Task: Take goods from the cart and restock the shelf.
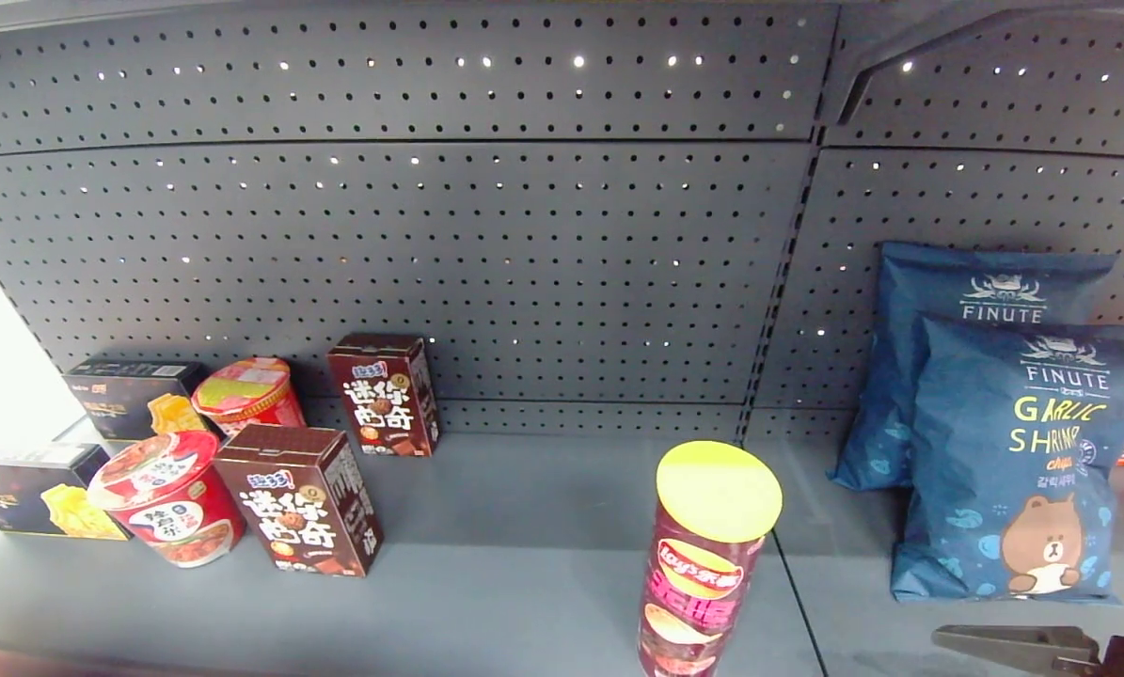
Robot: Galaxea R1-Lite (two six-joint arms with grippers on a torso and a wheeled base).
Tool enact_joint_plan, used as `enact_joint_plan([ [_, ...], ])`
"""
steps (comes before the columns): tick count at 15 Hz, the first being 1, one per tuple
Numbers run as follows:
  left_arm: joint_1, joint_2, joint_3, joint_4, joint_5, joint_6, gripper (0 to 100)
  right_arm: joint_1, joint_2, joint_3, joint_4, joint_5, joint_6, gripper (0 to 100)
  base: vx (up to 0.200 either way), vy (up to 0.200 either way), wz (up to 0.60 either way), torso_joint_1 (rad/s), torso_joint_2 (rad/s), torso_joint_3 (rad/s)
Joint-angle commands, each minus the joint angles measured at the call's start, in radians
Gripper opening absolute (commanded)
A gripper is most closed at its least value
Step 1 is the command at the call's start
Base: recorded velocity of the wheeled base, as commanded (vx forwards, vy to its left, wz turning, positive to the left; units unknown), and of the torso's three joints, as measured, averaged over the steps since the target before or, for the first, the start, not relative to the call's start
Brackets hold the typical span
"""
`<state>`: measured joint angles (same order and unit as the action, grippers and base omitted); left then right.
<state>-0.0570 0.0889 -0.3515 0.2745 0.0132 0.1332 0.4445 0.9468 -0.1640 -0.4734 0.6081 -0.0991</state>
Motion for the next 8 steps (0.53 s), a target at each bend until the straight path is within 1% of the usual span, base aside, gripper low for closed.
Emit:
enact_joint_plan([
  [1, 0.000, -0.014, -0.001, 0.000, -0.001, 0.000, 0, 0.023, 0.063, -0.058, 0.001, -0.004, -0.019, 100, 0.000, 0.000, 0.00, 0.000, 0.00, 0.000],
  [3, -0.001, -0.012, -0.001, 0.000, -0.002, 0.002, 0, 0.025, 0.138, -0.095, -0.001, -0.008, -0.039, 100, 0.000, 0.000, 0.00, 0.000, 0.00, 0.000],
  [4, -0.001, -0.012, -0.001, 0.000, -0.002, 0.002, 0, 0.025, 0.138, -0.095, -0.001, -0.008, -0.039, 100, 0.000, 0.000, 0.00, 0.000, 0.00, 0.000],
  [5, -0.003, -0.011, 0.000, 0.000, -0.004, 0.002, 0, 0.025, 0.240, -0.137, -0.017, -0.018, -0.102, 100, 0.000, 0.000, 0.00, 0.000, 0.00, 0.000],
  [7, -0.004, -0.011, 0.005, 0.000, -0.004, 0.002, 0, 0.031, 0.317, -0.147, -0.051, -0.018, -0.125, 100, 0.000, 0.000, 0.00, 0.000, 0.00, 0.000],
  [8, -0.004, -0.011, 0.005, 0.000, -0.002, 0.000, 0, 0.037, 0.359, -0.146, -0.097, -0.018, -0.125, 100, 0.000, 0.000, 0.00, 0.000, 0.00, 0.000],
])
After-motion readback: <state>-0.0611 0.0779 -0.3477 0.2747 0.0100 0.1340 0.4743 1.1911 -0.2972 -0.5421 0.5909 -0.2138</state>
